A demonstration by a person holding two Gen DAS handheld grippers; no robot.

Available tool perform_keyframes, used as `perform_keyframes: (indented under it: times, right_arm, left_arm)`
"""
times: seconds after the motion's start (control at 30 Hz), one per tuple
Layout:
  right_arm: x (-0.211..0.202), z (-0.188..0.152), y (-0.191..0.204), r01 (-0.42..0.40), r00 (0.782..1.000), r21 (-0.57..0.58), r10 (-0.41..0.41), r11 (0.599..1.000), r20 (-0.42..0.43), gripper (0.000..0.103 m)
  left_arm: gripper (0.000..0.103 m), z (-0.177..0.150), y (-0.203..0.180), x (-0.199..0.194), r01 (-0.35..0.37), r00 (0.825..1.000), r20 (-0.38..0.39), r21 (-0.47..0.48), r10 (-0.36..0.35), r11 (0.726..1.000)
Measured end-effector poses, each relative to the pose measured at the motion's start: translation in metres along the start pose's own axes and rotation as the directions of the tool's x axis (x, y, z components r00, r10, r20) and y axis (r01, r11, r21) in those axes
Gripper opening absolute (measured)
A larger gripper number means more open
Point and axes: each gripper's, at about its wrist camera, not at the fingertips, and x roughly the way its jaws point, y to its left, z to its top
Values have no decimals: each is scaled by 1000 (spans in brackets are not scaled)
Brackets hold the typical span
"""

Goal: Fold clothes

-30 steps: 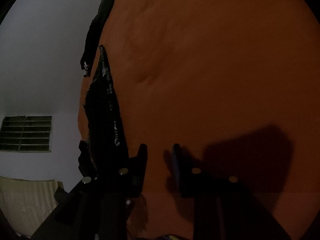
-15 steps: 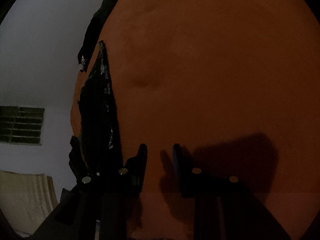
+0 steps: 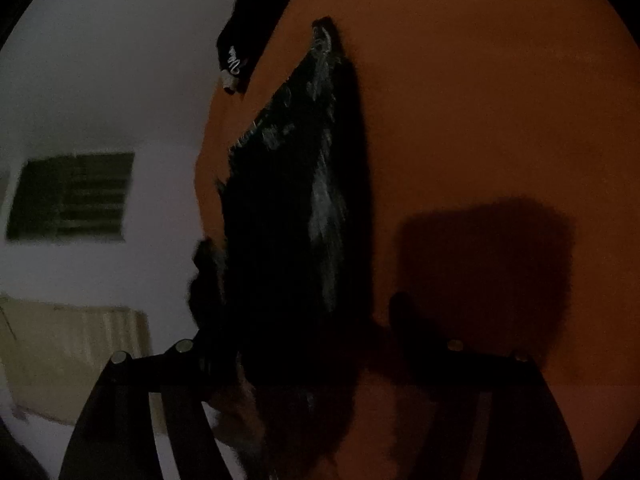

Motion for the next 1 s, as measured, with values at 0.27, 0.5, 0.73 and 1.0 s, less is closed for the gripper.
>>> perform_keyframes:
  times: [0.27, 0.5, 0.73, 1.0]
  right_arm:
    - [51, 68, 24, 148, 989, -9, -148, 989, 15, 71]
    - [48, 90, 47, 259, 965, -72, -256, 963, 51, 2]
    - [82, 93, 161, 392, 919, -273, -387, 878, 75, 2]
    - [216, 48, 338, 527, 819, -570, -556, 630, 143, 2]
  left_arm:
    - [12, -2, 5, -11, 10, 1000, -11, -29, -10, 1000]
    - [13, 1, 27, -10, 58, 998, -19, -112, -61, 992]
    - [12, -18, 111, -38, 94, 995, 15, -377, -96, 921]
    - [6, -112, 186, -54, -23, 996, -76, -699, -43, 715]
